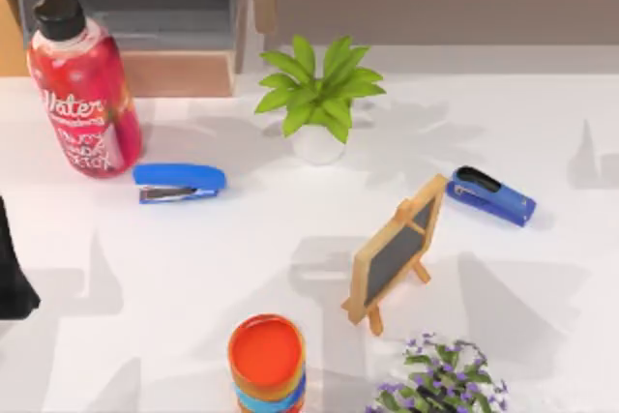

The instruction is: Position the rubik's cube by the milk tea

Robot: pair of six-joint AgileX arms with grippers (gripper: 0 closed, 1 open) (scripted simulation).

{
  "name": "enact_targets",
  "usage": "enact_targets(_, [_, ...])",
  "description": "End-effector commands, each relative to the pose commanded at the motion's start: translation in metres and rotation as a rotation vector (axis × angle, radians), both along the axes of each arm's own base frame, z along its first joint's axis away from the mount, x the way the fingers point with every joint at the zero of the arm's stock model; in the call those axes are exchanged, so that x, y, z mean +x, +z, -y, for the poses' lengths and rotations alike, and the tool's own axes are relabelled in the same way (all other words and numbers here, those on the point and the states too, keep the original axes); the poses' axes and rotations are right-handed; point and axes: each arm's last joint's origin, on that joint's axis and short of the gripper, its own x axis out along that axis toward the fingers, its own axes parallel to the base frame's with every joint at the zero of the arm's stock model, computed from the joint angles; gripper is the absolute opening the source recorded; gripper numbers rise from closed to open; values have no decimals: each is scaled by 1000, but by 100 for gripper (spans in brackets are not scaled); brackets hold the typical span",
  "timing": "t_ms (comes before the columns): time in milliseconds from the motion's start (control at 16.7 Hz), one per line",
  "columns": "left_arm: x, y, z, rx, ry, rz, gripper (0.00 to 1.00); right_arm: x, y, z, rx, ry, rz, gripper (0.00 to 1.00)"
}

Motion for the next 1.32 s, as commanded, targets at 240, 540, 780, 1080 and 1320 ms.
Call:
enact_targets(240, [0, 0, 0, 0, 0, 0, 100, 81, -17, 38, 9, 0, -49, 100])
enact_targets(540, [0, 0, 0, 0, 0, 0, 100, 151, -72, 87, 20, -1, -74, 100])
enact_targets(780, [0, 0, 0, 0, 0, 0, 100, 171, -100, 110, 19, -2, -65, 100])
enact_targets(1080, [0, 0, 0, 0, 0, 0, 100, 173, -105, 113, 19, -2, -63, 100])
enact_targets(1320, [0, 0, 0, 0, 0, 0, 100, 181, -102, 111, 18, 0, -61, 100])
